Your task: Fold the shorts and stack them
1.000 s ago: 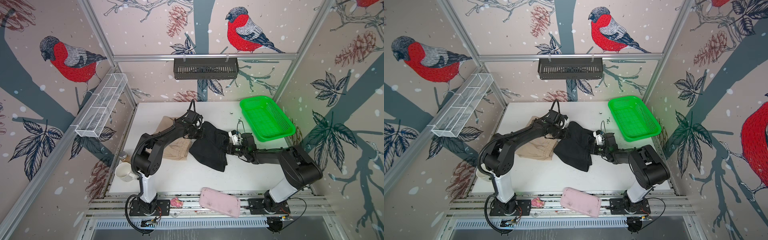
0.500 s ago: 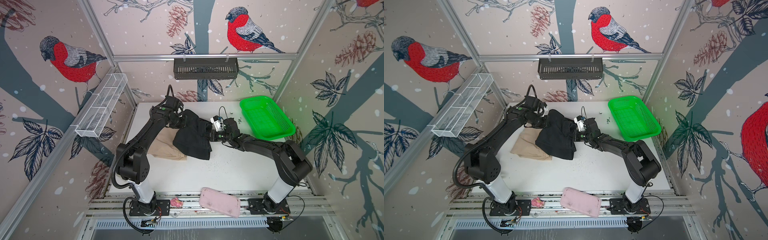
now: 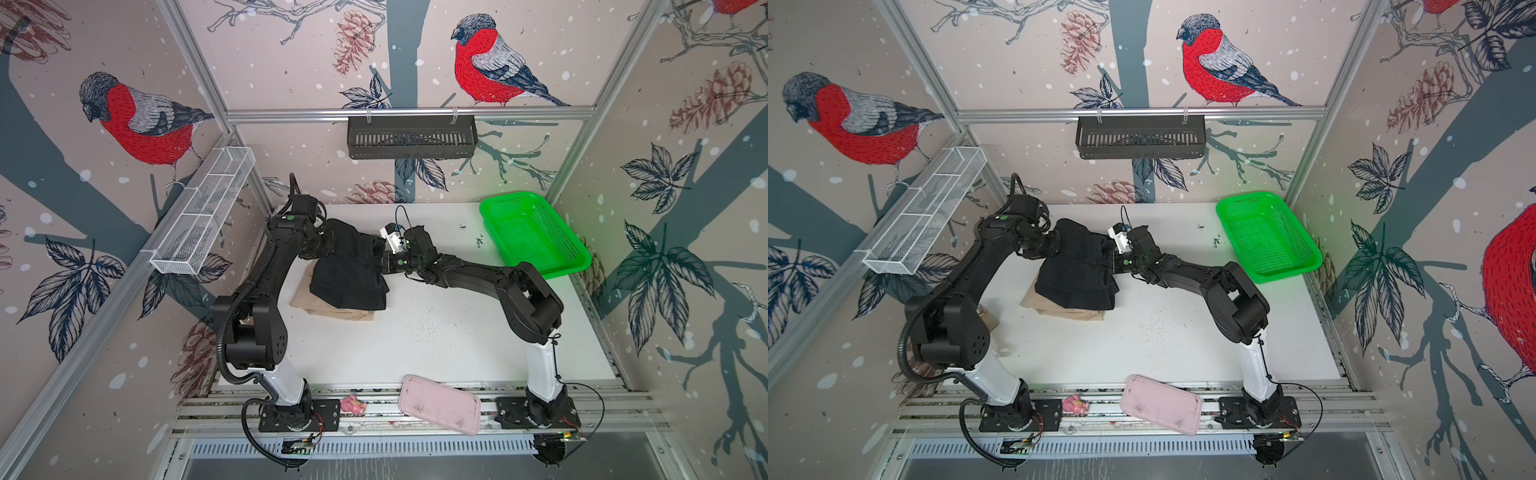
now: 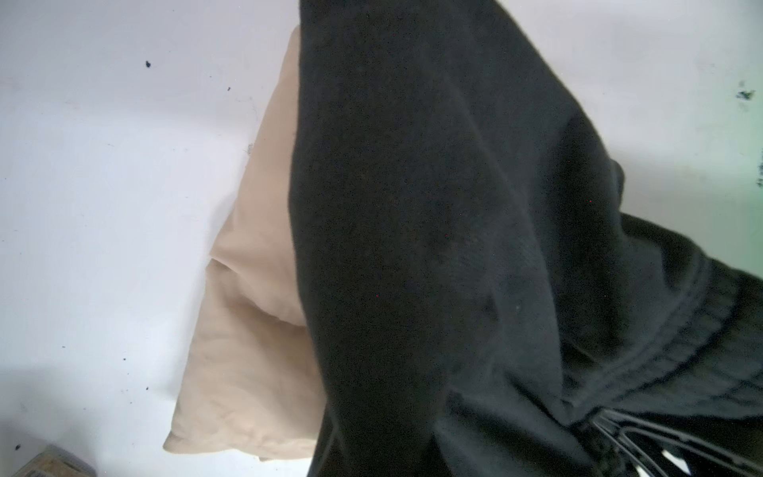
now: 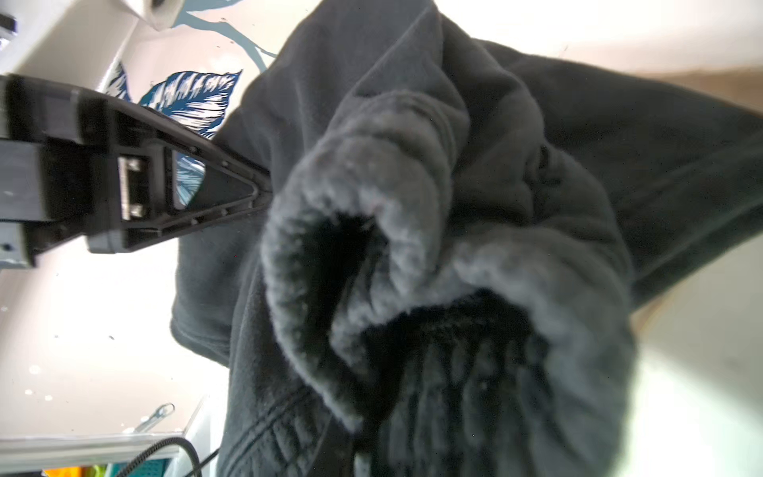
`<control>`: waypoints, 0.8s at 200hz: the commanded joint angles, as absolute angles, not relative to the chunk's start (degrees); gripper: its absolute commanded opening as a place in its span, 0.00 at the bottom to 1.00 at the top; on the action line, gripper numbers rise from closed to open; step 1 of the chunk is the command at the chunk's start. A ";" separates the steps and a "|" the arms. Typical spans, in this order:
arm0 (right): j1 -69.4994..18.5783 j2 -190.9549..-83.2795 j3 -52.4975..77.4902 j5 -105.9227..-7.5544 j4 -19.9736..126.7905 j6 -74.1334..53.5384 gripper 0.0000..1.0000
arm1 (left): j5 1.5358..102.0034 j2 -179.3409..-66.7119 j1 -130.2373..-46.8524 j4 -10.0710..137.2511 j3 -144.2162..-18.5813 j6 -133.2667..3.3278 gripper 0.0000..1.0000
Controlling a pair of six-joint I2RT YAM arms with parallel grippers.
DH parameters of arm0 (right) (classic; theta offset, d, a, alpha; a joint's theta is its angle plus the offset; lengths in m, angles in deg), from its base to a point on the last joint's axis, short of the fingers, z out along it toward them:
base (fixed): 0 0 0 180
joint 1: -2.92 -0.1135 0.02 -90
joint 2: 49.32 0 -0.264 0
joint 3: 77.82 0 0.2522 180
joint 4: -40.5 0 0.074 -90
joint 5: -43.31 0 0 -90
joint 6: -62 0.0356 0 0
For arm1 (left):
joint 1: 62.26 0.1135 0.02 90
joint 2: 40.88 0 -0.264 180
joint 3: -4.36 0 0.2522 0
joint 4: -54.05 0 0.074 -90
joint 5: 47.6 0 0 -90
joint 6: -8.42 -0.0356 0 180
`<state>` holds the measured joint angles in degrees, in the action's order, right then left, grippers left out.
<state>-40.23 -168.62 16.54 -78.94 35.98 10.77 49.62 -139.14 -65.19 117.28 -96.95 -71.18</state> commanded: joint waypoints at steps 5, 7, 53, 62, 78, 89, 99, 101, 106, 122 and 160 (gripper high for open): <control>-41.38 -170.60 16.78 -78.30 31.96 10.59 0.02 | 44.93 -141.29 -64.43 110.96 -96.55 -72.69 0.00; -41.46 -170.80 16.62 -78.10 31.74 10.63 0.02 | 44.77 -141.57 -64.42 110.72 -96.58 -72.70 0.00; -42.55 -175.92 13.54 -79.77 22.99 13.97 0.24 | 37.88 -145.88 -63.07 108.51 -96.68 -73.21 0.00; -42.79 -175.75 12.66 -79.10 22.73 13.69 0.34 | 37.57 -146.21 -62.66 107.65 -96.67 -73.14 0.00; -42.75 -174.78 11.06 -77.75 22.25 13.19 0.51 | 37.52 -146.60 -62.25 105.86 -96.15 -72.70 0.26; -42.53 -173.91 10.61 -77.09 22.88 12.43 0.61 | 36.91 -146.70 -62.17 105.34 -96.23 -72.45 0.55; -42.31 -172.69 10.21 -76.22 24.08 11.26 0.68 | 36.07 -146.70 -62.16 105.64 -96.79 -71.85 0.76; -42.29 -172.40 10.17 -75.91 24.30 11.00 0.69 | 35.98 -146.70 -62.17 105.79 -96.97 -71.76 0.77; -42.13 -171.63 9.94 -75.24 25.25 10.28 0.71 | 35.80 -146.70 -62.17 106.32 -97.61 -71.59 0.81; -41.68 -168.62 8.66 -72.74 28.55 7.51 0.73 | 35.95 -146.07 -62.15 108.06 -99.32 -71.10 0.88; -41.46 -162.61 9.11 -68.27 38.81 -3.04 0.70 | 35.88 -138.87 -62.10 109.02 -98.39 -68.83 0.95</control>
